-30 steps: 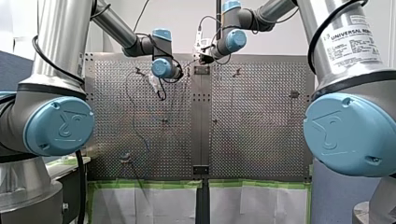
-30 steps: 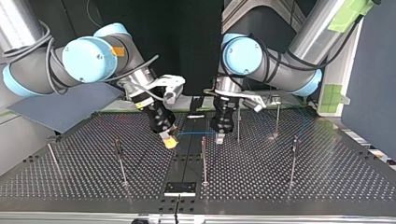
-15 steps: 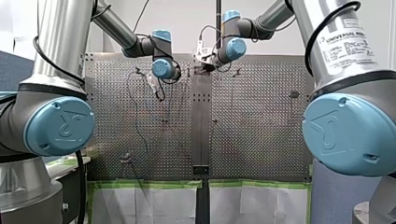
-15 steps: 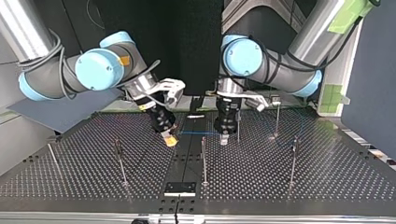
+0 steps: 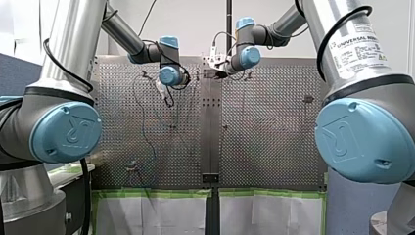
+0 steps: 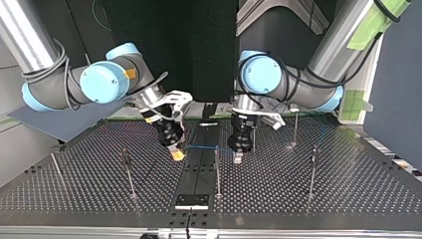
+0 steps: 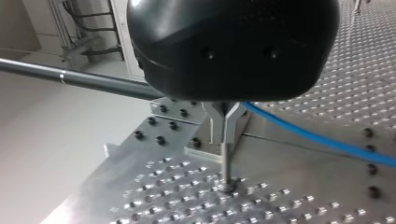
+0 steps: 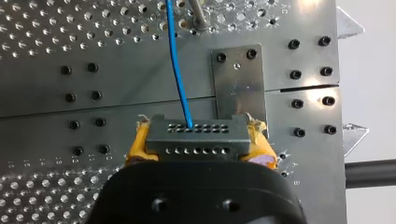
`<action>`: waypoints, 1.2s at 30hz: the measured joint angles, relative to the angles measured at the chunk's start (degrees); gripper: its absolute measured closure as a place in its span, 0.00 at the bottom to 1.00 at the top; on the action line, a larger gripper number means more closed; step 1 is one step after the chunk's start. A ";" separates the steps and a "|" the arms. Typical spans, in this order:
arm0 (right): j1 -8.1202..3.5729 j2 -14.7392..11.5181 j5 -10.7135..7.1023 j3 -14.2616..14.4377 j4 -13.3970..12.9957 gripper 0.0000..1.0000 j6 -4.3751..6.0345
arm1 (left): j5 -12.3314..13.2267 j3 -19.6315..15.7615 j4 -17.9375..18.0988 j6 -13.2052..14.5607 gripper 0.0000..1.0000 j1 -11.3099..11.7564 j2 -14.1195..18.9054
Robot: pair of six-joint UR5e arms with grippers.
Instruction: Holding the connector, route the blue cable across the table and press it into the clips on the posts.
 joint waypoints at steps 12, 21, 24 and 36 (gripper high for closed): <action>-1.72 0.18 -1.17 -0.31 -0.94 1.00 0.25 | 1.65 2.41 0.12 -0.58 0.99 1.80 -1.95; -3.76 0.31 -1.59 -0.54 -1.39 1.00 0.83 | 3.28 4.94 0.23 -0.81 0.99 2.65 -5.77; -4.28 0.36 -1.61 -0.55 -1.53 1.00 0.85 | 3.51 5.41 0.10 -0.97 0.99 2.92 -6.08; -5.23 0.39 -1.43 -0.55 -1.47 1.00 0.50 | 1.71 5.59 -3.29 0.08 0.00 2.51 -5.87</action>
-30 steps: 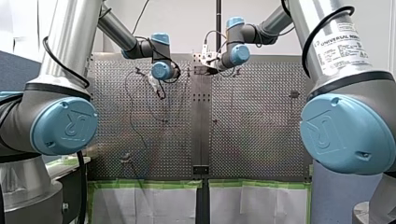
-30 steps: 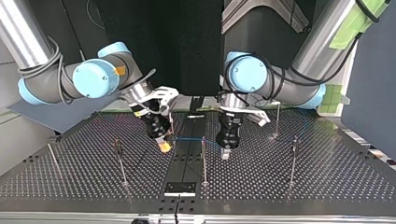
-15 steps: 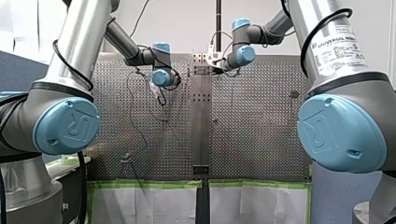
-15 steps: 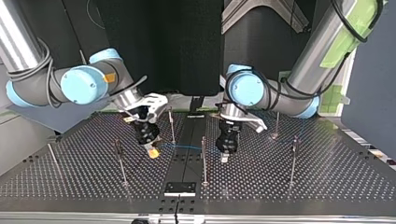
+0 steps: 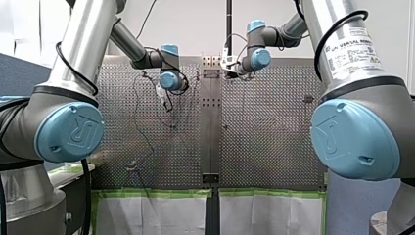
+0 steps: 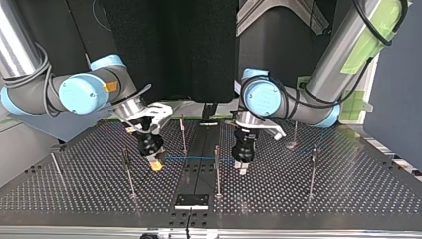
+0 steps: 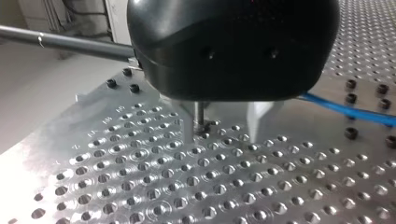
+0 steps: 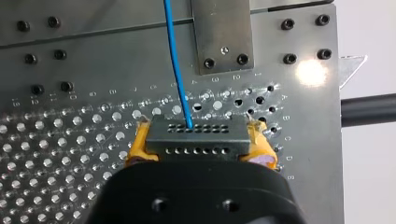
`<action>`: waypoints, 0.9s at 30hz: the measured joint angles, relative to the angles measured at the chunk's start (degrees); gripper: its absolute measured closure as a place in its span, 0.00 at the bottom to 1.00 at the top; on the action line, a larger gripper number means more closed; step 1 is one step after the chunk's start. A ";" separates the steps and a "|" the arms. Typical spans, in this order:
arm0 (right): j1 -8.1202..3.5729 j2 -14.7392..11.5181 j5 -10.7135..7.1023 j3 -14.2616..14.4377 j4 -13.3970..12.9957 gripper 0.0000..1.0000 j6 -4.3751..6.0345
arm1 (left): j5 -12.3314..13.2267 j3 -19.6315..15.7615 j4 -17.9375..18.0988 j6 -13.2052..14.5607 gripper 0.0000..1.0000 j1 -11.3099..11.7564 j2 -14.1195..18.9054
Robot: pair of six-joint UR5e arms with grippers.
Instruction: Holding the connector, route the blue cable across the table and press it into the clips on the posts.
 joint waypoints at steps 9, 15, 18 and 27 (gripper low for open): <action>-0.40 -0.12 1.44 0.00 0.25 1.00 -0.53 | -3.23 -1.35 -4.55 1.84 0.00 -0.79 2.17; -0.53 -0.15 3.02 0.00 0.50 1.00 -1.06 | -2.85 -4.26 -7.60 2.00 0.00 -1.86 5.15; -0.65 -0.16 3.19 0.01 0.52 1.00 -1.11 | -2.82 -5.67 -9.03 2.35 0.00 -2.63 6.57; -0.72 -0.16 3.15 0.02 0.62 1.00 -1.04 | -3.11 -8.98 -12.58 3.49 0.00 -4.84 11.09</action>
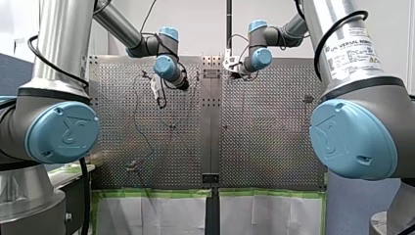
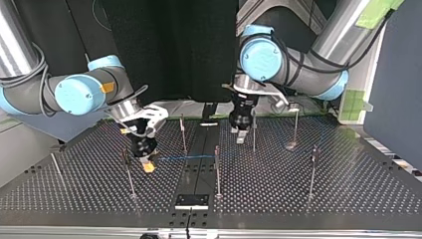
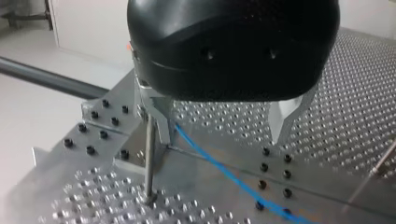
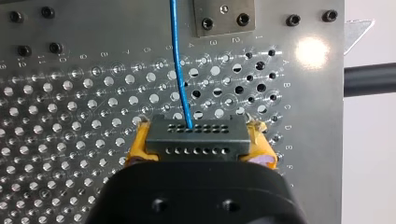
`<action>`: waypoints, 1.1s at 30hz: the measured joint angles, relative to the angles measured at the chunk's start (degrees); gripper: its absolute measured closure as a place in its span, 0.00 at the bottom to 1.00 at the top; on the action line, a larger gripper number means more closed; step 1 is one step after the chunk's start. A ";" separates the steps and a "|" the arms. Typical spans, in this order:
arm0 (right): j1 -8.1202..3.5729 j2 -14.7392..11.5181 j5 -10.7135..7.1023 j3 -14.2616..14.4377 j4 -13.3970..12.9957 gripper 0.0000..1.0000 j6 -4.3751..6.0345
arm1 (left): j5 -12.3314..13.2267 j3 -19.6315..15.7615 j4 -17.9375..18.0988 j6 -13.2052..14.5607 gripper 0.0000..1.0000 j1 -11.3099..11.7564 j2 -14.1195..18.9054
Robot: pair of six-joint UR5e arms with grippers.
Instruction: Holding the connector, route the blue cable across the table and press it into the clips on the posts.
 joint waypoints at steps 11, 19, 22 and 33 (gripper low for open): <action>-0.10 -0.01 0.02 -0.01 -0.05 1.00 0.33 | -2.65 0.79 1.31 1.25 0.00 -5.01 5.85; -0.11 -0.01 -0.05 -0.01 -0.13 1.00 0.48 | -5.39 3.16 -0.08 1.99 0.00 -9.07 7.94; -0.11 -0.01 -0.05 -0.01 -0.13 1.00 0.51 | -5.52 3.97 -0.75 2.34 0.00 -10.11 7.43; -0.18 -0.01 -0.23 -0.01 -0.07 1.00 0.52 | -7.04 9.20 -3.68 3.72 0.00 -13.35 2.36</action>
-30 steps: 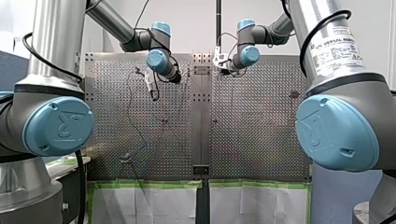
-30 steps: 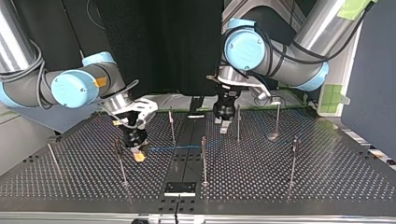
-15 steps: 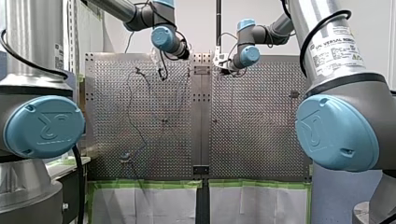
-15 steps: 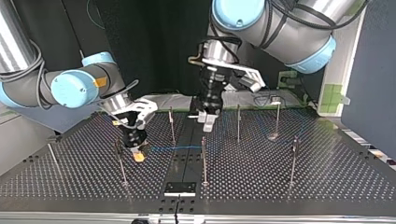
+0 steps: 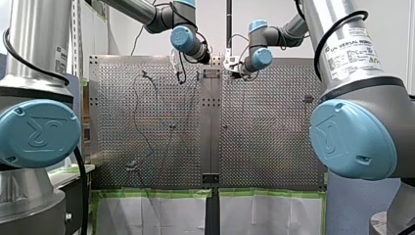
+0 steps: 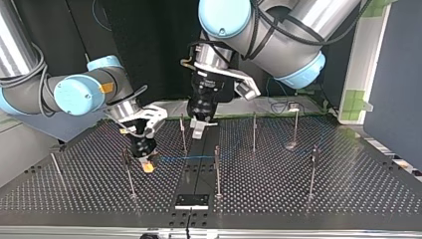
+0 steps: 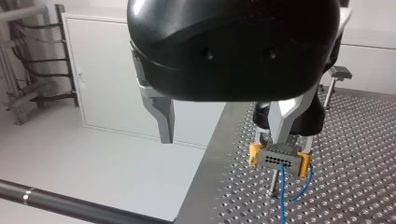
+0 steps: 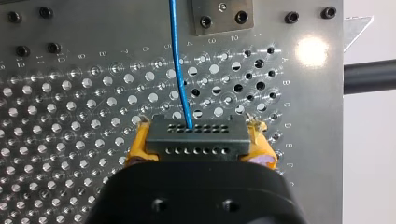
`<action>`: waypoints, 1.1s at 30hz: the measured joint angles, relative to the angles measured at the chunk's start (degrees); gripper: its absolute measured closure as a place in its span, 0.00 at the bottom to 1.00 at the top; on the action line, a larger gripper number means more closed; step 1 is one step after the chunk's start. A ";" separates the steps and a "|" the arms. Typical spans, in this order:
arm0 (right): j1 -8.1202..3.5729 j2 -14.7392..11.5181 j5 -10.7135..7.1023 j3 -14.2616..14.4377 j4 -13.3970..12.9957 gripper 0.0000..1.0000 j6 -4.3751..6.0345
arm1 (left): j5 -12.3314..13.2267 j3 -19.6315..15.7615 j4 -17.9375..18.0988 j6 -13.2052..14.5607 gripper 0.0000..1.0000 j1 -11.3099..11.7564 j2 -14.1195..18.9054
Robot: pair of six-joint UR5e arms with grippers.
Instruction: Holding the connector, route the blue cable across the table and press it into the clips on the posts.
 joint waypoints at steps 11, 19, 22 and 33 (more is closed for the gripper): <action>0.00 0.00 -0.03 0.00 0.03 1.00 0.22 | -0.67 5.64 -1.67 0.13 0.00 0.57 -5.64; -0.02 0.00 -0.04 -0.02 0.03 1.00 0.19 | -0.72 10.50 -0.99 0.28 0.00 0.99 -10.59; -0.09 0.00 -0.02 -0.02 -0.01 1.00 0.20 | -0.76 11.87 -1.52 0.29 0.00 1.35 -12.15; -0.17 0.00 -0.02 0.00 -0.05 1.00 0.26 | -0.89 13.44 -0.70 0.26 0.00 3.16 -16.55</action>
